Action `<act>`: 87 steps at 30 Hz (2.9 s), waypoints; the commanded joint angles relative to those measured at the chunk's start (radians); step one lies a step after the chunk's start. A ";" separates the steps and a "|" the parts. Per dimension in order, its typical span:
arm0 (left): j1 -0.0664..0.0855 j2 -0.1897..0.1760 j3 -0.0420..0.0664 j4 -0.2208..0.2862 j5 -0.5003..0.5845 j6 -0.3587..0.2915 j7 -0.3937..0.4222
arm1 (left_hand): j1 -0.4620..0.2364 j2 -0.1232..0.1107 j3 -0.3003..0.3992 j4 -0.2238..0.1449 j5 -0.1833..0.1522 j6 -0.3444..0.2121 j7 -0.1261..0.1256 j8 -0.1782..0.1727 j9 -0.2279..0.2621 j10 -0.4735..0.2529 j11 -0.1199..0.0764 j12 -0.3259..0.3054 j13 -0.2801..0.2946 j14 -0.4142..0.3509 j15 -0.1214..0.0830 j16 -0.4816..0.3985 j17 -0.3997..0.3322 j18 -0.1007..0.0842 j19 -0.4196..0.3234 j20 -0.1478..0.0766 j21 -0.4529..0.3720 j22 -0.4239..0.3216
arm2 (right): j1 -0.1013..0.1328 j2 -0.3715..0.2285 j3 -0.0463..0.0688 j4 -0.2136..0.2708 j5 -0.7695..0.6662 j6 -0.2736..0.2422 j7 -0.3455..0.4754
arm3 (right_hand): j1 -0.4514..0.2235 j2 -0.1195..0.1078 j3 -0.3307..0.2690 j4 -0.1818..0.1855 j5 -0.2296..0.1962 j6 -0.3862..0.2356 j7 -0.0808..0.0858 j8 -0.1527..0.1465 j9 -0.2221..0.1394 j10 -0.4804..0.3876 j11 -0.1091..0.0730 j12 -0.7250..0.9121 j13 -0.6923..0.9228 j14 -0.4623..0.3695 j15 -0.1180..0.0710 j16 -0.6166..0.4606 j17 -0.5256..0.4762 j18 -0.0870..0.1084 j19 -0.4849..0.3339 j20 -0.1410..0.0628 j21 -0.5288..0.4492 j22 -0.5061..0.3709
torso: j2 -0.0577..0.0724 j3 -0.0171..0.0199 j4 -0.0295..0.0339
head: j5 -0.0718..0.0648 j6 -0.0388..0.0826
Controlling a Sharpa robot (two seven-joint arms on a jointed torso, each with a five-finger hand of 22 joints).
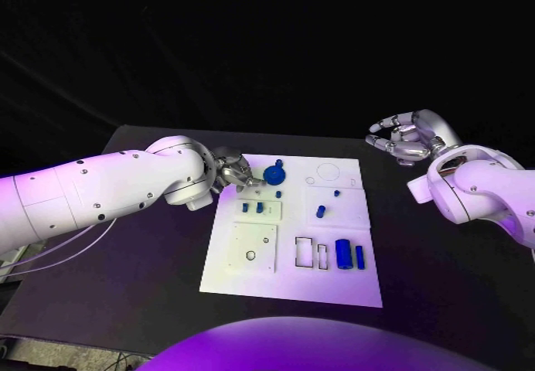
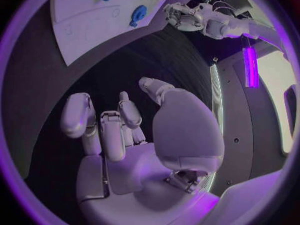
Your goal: Assemble the parts on the task board
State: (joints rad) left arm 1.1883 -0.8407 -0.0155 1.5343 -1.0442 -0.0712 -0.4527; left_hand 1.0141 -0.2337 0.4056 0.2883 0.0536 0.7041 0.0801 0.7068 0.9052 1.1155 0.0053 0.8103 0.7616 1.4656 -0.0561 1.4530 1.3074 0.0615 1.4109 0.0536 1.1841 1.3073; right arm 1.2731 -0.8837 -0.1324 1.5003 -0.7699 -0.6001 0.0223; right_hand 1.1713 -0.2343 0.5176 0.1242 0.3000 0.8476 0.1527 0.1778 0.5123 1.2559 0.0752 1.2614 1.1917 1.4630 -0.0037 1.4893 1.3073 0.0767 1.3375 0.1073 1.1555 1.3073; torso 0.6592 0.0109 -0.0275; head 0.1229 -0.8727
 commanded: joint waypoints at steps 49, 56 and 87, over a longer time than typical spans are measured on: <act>-0.013 0.186 -0.060 -0.165 -0.712 -0.026 0.469 | 0.488 -0.039 0.012 -0.016 0.013 0.225 0.026 -0.419 -0.453 -0.067 0.054 -0.530 -0.556 -0.168 0.038 -0.274 -0.227 0.082 -0.199 0.038 -0.525 0.074 | -0.002 0.008 -0.001 0.002 -0.010 0.007 0.012 | -0.010 0.005 0.020 -0.013 0.000 -0.013 0.001 0.014 0.005 -0.186 -0.004 -0.218 -0.252 0.025 0.005 -0.052 0.017 0.036 -0.056 0.002 -0.095 0.012 | 0.001 -0.0017 -0.0002 | -0.019 0.016; -0.014 0.197 -0.060 -0.182 -0.707 -0.011 0.464 | 0.495 -0.036 0.075 -0.029 0.006 0.245 0.028 -0.432 -0.457 -0.032 0.053 -0.569 -0.577 -0.149 0.037 -0.240 -0.224 0.076 -0.182 0.036 -0.468 0.082 | -0.003 0.008 -0.001 0.003 -0.010 0.005 0.012 | -0.010 0.005 0.020 -0.013 0.000 -0.013 0.001 0.014 0.006 -0.188 -0.004 -0.222 -0.256 0.024 0.005 -0.054 0.015 0.037 -0.059 0.002 -0.100 0.010 | 0.001 -0.0013 0.0003 | -0.020 0.014; -0.025 0.231 -0.061 -0.232 -0.684 0.041 0.447 | 0.457 -0.028 0.196 -0.103 0.002 0.285 0.037 -0.449 -0.452 0.045 0.057 -0.643 -0.601 -0.100 0.045 -0.159 -0.191 0.054 -0.133 0.040 -0.294 0.108 | -0.003 0.009 -0.001 0.005 -0.010 0.004 0.012 | -0.011 0.005 0.021 -0.014 0.002 -0.014 0.001 0.015 0.006 -0.188 -0.003 -0.225 -0.260 0.022 0.005 -0.057 0.011 0.038 -0.062 0.003 -0.107 0.007 | 0.001 -0.0011 -0.0003 | -0.024 0.006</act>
State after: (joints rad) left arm 1.1677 -0.6115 -0.0729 1.3064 -1.7348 -0.0693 0.0052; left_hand 1.4735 -0.2713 0.5953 0.1872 0.0605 0.9816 0.1180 0.2604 0.4514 1.1523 0.0607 0.1741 0.1619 1.3633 -0.0123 1.2885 1.1171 0.1231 1.2743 0.0912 0.8868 1.3077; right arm 1.2711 -0.8750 -0.1329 1.5038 -0.7713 -0.6000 0.0259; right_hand 1.1674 -0.2303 0.5329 0.1090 0.3001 0.8371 0.1551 0.1894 0.5170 1.0701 0.0716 1.0392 0.9322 1.4630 -0.0037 1.4390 1.3075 0.1078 1.2820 0.1091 1.0510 1.3081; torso 0.6605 0.0103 -0.0275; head 0.0996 -0.8660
